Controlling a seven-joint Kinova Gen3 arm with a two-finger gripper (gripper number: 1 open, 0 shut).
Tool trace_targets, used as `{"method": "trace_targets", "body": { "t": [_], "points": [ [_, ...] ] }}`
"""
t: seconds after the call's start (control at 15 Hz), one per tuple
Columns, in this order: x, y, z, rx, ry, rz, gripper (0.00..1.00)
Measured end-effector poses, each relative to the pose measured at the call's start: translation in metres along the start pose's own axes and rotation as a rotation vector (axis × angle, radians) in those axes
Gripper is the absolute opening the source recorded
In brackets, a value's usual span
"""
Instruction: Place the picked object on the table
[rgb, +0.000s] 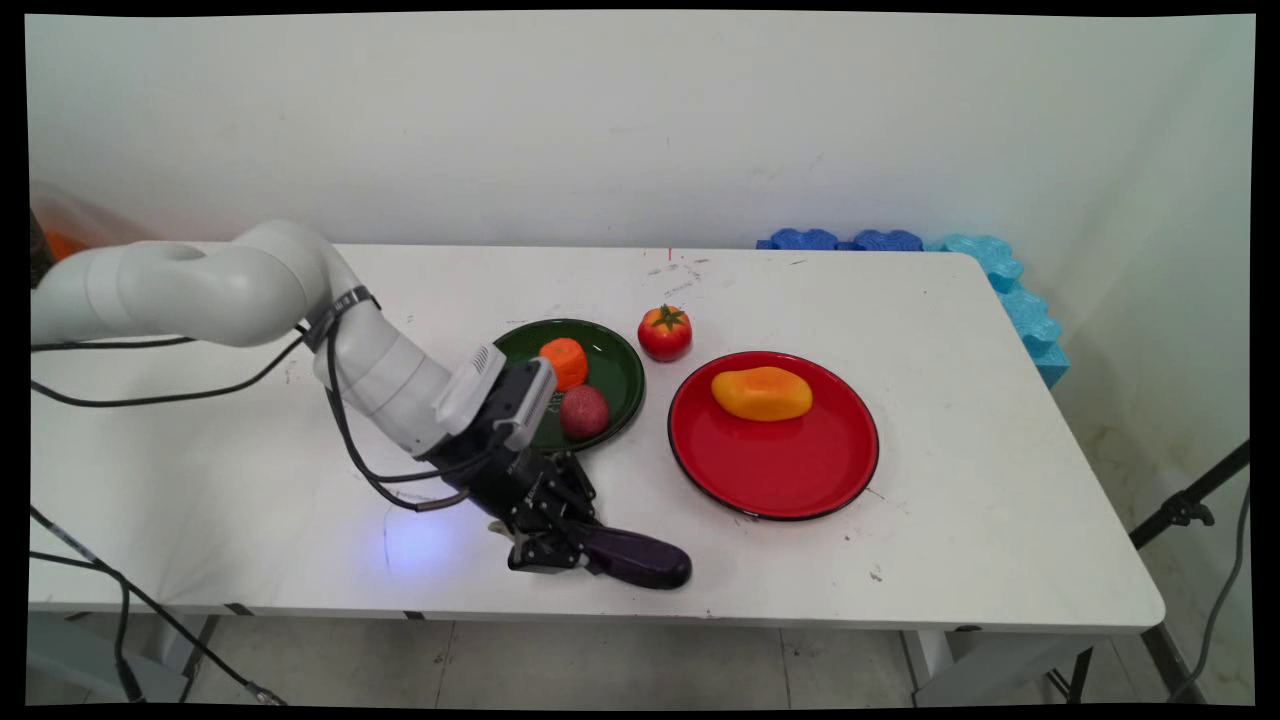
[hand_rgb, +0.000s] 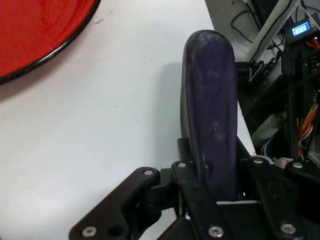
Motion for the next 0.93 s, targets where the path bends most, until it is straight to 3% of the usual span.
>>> {"method": "trace_targets", "body": {
  "t": [0.53, 0.6, 0.93],
  "points": [
    [-0.003, -0.005, 0.017, 0.016, 0.014, 0.016, 0.0],
    [-0.003, -0.005, 0.018, 0.017, 0.016, 0.018, 1.0],
    [0.004, -0.005, 0.015, 0.028, 0.042, 0.02, 1.0]
  ]
}}
